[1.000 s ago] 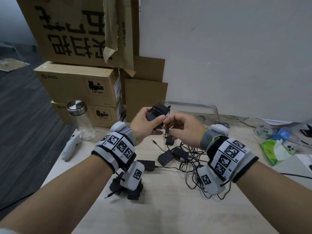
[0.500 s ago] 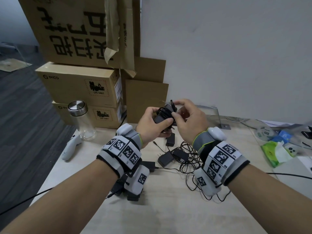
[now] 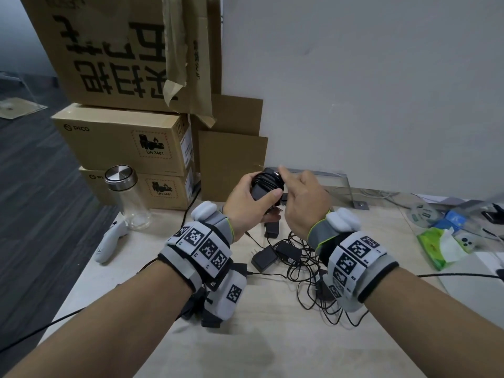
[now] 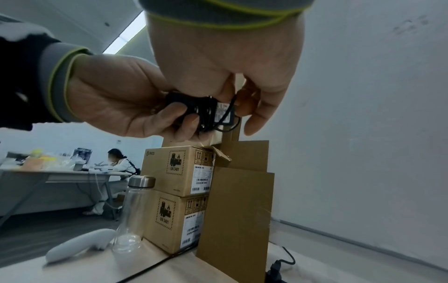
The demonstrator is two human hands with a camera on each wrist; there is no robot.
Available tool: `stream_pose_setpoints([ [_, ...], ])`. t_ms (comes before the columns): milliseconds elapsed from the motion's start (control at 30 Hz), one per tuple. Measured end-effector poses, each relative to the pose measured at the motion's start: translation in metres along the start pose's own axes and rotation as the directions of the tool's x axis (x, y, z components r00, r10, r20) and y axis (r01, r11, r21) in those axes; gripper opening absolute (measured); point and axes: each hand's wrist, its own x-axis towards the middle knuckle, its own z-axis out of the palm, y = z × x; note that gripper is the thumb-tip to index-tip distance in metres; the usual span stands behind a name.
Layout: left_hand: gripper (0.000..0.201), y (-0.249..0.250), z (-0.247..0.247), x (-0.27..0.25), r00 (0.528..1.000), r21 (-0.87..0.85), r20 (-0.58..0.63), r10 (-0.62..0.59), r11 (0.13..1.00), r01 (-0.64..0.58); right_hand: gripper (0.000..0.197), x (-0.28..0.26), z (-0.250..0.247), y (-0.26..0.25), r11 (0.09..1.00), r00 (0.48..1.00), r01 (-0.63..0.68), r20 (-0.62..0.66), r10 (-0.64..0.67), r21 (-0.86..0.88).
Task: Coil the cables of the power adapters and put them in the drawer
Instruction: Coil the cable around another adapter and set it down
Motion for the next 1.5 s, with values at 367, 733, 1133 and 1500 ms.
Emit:
stream_pose_setpoints([
  [367,0.05,-0.003,0.003,0.001,0.993,0.268,0.032,0.111,0.957,-0.115,0.033,-0.002,-0.004,-0.004,0.984,0.998,0.062,-0.02,-0.06,0.166],
  [733,0.056,-0.005,0.002,0.003,0.992,0.33,0.03,0.126,0.935,-0.129,0.019,0.001,-0.005,-0.004,0.921,0.997,-0.073,0.022,0.069,0.382],
  [1133,0.048,-0.027,-0.005,0.008,0.996,0.282,0.027,0.081,0.956,-0.085,0.015,-0.003,0.004,-0.006,0.939,0.996,0.074,0.03,-0.089,0.336],
  [1500,0.055,-0.059,-0.024,0.007,0.994,0.367,-0.067,0.084,0.929,-0.053,0.004,-0.017,0.016,-0.011,0.919,0.995,0.057,0.057,-0.086,0.391],
])
